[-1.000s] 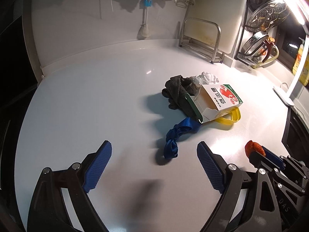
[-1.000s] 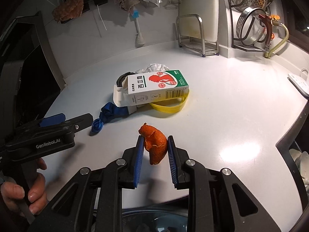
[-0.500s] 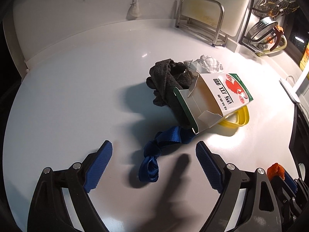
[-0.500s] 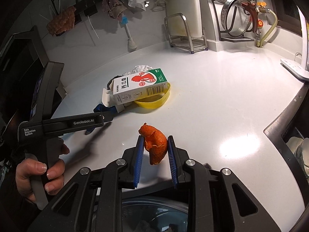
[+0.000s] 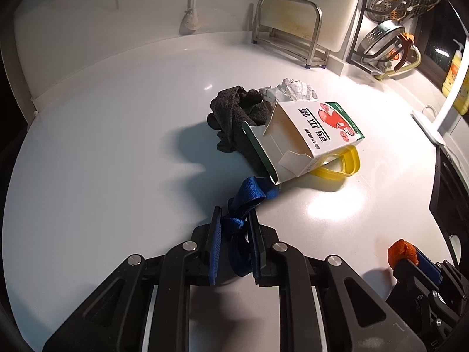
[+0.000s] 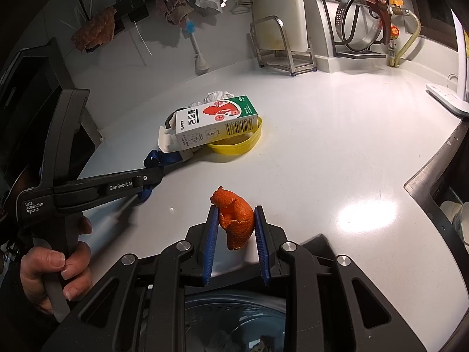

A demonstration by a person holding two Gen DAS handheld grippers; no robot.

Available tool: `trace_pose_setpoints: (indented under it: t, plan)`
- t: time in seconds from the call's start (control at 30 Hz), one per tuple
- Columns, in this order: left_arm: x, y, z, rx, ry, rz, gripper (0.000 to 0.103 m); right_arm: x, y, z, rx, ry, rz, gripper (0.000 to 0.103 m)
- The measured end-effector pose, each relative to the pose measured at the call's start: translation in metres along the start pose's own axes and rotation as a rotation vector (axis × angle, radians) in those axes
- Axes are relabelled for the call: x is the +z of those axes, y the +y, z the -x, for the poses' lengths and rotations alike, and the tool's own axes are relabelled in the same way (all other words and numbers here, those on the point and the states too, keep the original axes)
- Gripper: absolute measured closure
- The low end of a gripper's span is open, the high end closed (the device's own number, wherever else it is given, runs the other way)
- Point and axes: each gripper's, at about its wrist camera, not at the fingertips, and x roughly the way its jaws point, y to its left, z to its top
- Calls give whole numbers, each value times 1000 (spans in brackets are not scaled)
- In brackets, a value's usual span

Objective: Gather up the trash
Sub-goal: 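Grasp the blue cloth strap with the left tool while the right tool holds the orange item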

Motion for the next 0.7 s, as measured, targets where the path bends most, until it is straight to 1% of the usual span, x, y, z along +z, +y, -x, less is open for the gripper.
trace_pose_setpoints:
  t: [0.17,0.33,0.5,0.7]
  plan:
    - [-22,1,35,37,-64,-7,86,-14,5,8,-10,17,-5,79]
    - [-48,-4,78,54,-116,-9,86,-34,13,30,-13,26,-7,79]
    - [-80,-14,108,34,-113,-14,86,-59,17,52,-14,46,-9,79]
    - [-120,-28,130,7,-99,1,86,-91,19,78,-26,59,-1,79]
